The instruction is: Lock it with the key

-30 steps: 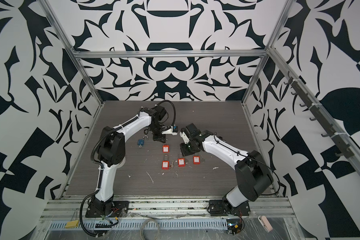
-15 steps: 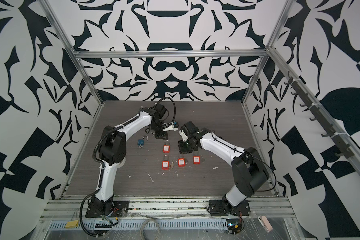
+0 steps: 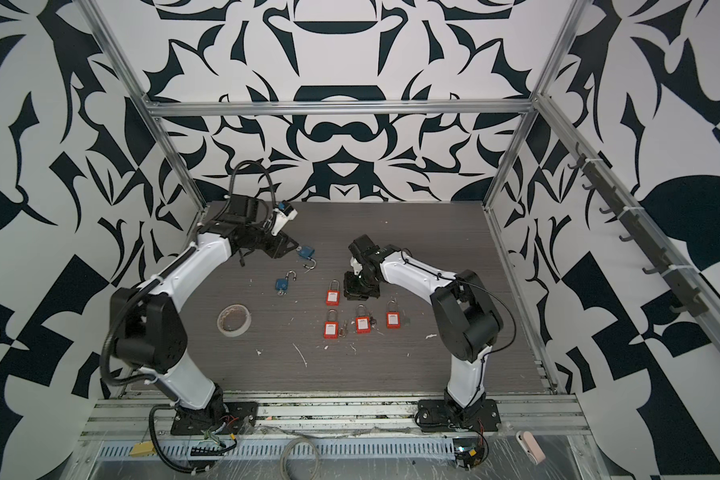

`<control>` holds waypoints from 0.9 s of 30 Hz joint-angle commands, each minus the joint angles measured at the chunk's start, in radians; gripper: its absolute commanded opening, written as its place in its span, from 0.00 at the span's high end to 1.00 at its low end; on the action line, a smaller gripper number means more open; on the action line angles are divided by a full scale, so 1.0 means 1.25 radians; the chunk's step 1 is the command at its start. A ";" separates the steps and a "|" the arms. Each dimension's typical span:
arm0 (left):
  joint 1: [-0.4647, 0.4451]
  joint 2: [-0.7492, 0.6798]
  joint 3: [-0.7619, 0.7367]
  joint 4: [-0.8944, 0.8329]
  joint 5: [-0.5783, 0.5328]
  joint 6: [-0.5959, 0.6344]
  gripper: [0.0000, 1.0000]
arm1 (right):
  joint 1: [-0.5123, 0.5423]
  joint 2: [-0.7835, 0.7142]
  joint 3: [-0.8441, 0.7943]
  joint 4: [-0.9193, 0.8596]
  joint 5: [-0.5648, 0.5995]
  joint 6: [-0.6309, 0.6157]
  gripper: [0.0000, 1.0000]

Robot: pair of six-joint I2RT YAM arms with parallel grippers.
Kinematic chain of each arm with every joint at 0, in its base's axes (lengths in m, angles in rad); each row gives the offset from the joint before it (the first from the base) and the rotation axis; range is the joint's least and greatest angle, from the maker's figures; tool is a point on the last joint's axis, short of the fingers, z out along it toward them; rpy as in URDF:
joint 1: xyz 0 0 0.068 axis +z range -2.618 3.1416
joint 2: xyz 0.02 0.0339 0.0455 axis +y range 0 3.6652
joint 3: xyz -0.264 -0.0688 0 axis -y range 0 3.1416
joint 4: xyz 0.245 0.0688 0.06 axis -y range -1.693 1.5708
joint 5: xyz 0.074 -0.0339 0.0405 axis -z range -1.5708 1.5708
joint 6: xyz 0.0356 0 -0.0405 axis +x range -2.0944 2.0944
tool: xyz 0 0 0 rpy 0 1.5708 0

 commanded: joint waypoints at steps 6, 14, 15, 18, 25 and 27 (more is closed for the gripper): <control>0.060 -0.182 -0.191 0.105 -0.029 -0.181 0.47 | 0.013 0.075 0.077 0.010 -0.032 0.056 1.00; 0.062 -0.240 -0.221 0.086 -0.239 -0.306 0.38 | 0.033 0.123 0.110 -0.005 -0.010 0.034 0.93; 0.062 -0.240 -0.220 0.074 -0.242 -0.311 0.33 | 0.035 0.125 0.110 -0.005 -0.007 0.034 0.90; 0.062 -0.233 -0.212 0.036 -0.244 -0.327 0.17 | 0.037 0.113 0.106 -0.006 0.019 0.029 0.81; 0.062 -0.188 -0.199 -0.014 -0.198 -0.362 0.09 | 0.037 0.079 0.120 -0.039 0.079 0.000 0.65; 0.062 -0.177 -0.203 -0.014 -0.196 -0.376 0.10 | 0.037 0.066 0.127 -0.054 0.104 -0.013 0.64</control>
